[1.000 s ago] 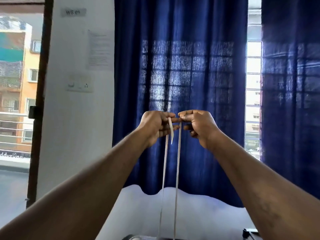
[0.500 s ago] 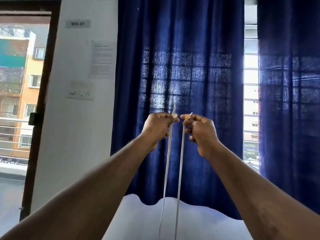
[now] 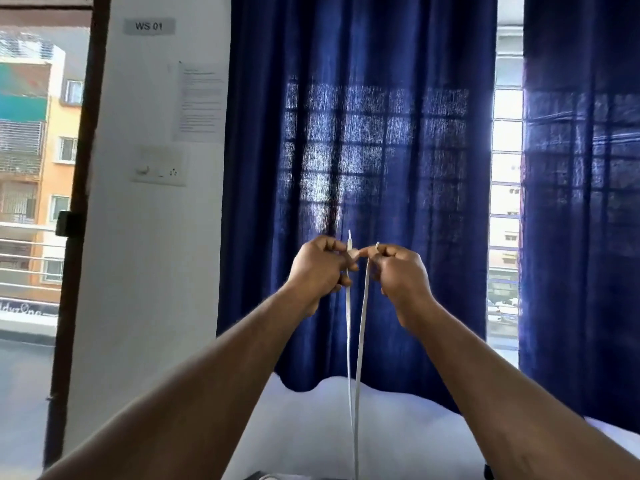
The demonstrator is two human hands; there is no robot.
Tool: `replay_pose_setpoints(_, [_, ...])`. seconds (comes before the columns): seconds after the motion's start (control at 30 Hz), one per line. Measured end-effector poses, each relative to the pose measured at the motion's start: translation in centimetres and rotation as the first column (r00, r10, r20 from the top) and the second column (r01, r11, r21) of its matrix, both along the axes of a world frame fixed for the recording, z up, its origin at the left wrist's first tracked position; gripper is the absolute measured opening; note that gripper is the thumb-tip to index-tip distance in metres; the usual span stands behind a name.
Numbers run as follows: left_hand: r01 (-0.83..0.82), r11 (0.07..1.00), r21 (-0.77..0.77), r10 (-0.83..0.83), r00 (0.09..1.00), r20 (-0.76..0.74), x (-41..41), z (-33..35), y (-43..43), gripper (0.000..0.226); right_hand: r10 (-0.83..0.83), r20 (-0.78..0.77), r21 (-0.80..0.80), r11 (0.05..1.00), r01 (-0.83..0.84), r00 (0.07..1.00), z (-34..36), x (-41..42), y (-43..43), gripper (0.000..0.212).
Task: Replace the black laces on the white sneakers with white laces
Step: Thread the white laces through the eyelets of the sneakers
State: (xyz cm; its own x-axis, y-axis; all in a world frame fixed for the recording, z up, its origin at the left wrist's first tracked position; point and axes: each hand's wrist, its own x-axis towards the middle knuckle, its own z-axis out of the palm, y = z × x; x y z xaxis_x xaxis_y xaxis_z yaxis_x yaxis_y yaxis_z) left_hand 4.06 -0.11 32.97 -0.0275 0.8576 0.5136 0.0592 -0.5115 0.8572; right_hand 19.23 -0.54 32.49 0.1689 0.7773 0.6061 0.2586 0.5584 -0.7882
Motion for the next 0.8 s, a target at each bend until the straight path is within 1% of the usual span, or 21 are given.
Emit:
replay_pose_setpoints(0.1, [-0.070,0.996,-0.055,0.067,0.997,-0.039,-0.3,-4.7,0.9,0.022,0.003,0.003,-0.091,0.996,-0.003,1.000,-4.6,0.4,0.3,0.031])
replay_pose_setpoints(0.2, [-0.083,0.991,-0.107,0.072,0.992,-0.101,-0.6,-10.3,1.2,0.012,0.025,-0.007,-0.213,0.977,-0.026,1.000,-10.2,0.8,0.6,0.030])
replay_pose_setpoints(0.27, [-0.116,0.984,-0.134,0.087,0.975,-0.202,-0.9,-14.5,1.5,0.004,0.014,0.012,-0.278,0.960,-0.010,1.000,-14.3,1.1,0.9,0.029])
replay_pose_setpoints(0.37, [-0.217,0.961,-0.170,0.124,0.890,-0.439,-1.4,-21.3,2.6,0.020,-0.003,0.107,-0.368,0.929,0.042,0.994,-20.7,1.6,1.7,0.022])
replay_pose_setpoints(0.4, [-0.246,0.948,-0.202,0.119,0.862,-0.492,-1.5,-23.4,2.7,0.022,-0.012,0.136,-0.395,0.916,0.065,0.991,-22.7,1.7,2.0,0.018])
replay_pose_setpoints(0.47, [-0.286,0.922,-0.261,0.089,0.813,-0.576,-1.6,-27.2,2.8,0.017,-0.052,0.214,-0.423,0.895,0.141,0.975,-26.5,1.9,2.3,0.006])
replay_pose_setpoints(0.5, [-0.305,0.918,-0.254,0.078,0.766,-0.638,-1.7,-28.9,2.7,0.013,-0.072,0.260,-0.428,0.885,0.182,0.963,-28.1,2.0,2.2,0.002])
replay_pose_setpoints(0.57, [-0.324,0.919,-0.224,0.053,0.665,-0.745,-1.7,-31.3,2.0,0.009,-0.091,0.328,-0.439,0.866,0.237,0.940,-31.1,2.2,2.1,0.005])
replay_pose_setpoints(0.63, [-0.334,0.920,-0.205,0.035,0.591,-0.806,-1.5,-33.0,1.7,0.013,-0.066,0.362,-0.489,0.836,0.250,0.930,-33.5,2.4,2.3,0.007])
replay_pose_setpoints(0.7, [-0.335,0.923,-0.189,0.013,0.518,-0.855,-1.1,-34.2,1.8,0.025,-0.035,0.390,-0.528,0.810,0.255,0.920,-35.4,2.3,2.6,0.012])
replay_pose_setpoints(0.73, [-0.331,0.925,-0.188,0.000,0.495,-0.869,-0.8,-34.8,1.9,0.030,-0.031,0.412,-0.530,0.805,0.267,0.911,-35.9,2.2,2.7,0.011])
replay_pose_setpoints(0.8, [-0.328,0.921,-0.210,-0.019,0.502,-0.865,-0.3,-35.7,2.1,0.037,-0.018,0.490,-0.517,0.799,0.307,0.872,-36.6,1.9,2.9,0.002])
